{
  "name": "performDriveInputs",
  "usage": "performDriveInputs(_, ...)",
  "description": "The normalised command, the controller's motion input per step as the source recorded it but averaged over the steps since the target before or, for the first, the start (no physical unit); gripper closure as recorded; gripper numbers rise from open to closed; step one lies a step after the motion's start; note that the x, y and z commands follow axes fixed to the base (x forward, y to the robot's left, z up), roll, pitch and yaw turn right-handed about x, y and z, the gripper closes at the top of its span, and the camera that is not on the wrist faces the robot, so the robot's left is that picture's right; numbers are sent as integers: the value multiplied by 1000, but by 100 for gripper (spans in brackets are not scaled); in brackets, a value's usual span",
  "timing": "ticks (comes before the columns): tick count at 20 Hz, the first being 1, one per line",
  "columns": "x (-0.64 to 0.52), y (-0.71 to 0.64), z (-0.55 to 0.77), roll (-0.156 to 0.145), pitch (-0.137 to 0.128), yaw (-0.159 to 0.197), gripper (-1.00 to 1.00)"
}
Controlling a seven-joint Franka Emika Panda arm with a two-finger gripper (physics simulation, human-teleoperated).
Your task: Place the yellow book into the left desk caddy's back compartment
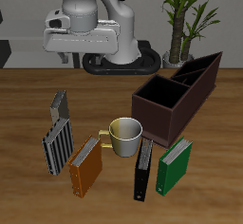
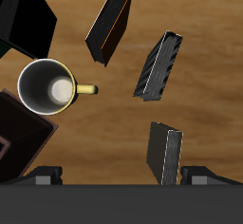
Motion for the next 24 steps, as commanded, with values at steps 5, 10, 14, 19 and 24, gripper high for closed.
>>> performDriveInputs(5, -115, -629, -230, -50, -17, 5, -100)
performDriveInputs(10, -129, -344, -203, -17, -11, -8, -100)
performDriveInputs(14, -139, -249, -285, -33, 0, -21, -100)
performDriveInputs(19, -58, -152, -274, -31, 8, -24, -100)
performDriveInputs(24, 20, -122, -517, -14, 48, -26, -100)
